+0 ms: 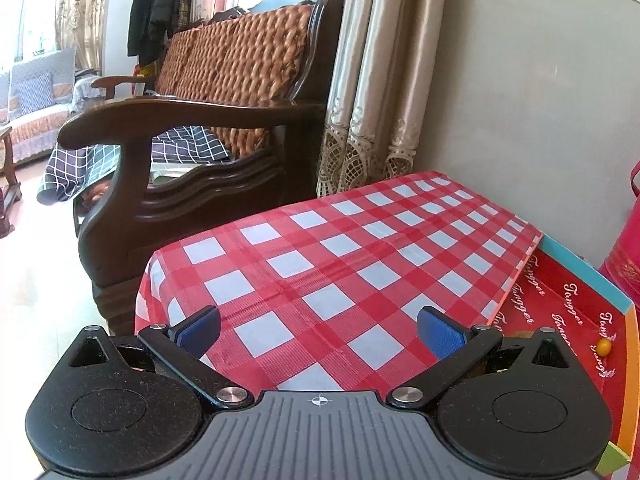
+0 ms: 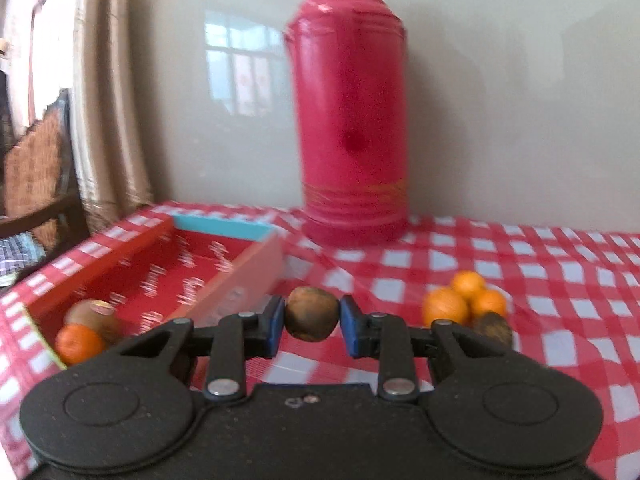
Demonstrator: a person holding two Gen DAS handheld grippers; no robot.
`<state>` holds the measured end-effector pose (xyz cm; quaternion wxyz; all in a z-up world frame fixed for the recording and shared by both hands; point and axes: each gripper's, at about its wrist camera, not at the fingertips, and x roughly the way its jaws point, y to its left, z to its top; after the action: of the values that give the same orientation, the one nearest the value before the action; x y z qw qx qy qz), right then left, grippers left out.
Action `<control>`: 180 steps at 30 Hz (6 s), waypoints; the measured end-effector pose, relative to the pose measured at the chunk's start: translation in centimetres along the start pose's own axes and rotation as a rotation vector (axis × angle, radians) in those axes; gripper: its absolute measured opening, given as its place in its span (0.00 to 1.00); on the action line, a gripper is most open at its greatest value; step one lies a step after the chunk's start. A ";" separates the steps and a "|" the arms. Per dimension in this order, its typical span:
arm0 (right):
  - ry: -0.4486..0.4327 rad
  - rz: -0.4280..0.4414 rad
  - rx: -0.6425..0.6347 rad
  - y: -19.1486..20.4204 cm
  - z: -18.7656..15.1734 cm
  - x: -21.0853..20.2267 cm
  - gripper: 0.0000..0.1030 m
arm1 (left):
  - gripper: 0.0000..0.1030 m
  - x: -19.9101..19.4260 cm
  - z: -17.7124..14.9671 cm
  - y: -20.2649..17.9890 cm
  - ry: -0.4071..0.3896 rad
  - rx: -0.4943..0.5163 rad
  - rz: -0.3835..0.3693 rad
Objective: Organize fruits
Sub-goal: 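Carry the brown fruit with the right tool into the box and release, then move the left tool to the dark round fruit and grasp it, then lift the dark fruit with the left tool toward the box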
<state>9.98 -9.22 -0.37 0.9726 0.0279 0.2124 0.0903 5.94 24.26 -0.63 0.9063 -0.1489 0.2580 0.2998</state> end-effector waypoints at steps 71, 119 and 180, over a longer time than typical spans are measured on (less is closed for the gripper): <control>-0.075 -0.357 0.113 -8.1 -1.3 -5.3 0.94 | 1.00 -10.6 -7.1 -17.8 -0.213 0.425 -0.399; -0.110 -0.697 0.247 -17.2 -2.7 -10.3 0.94 | 0.78 -10.5 -15.3 -36.5 0.079 0.617 -0.734; -0.055 -0.716 0.252 -16.3 -2.5 -8.7 0.94 | 0.39 -11.2 -15.8 -32.0 0.062 0.731 -0.730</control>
<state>3.77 -26.86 -0.62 0.9370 0.0737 0.1917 -0.2826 12.13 -12.48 -3.70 0.9366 0.0882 0.3039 -0.1502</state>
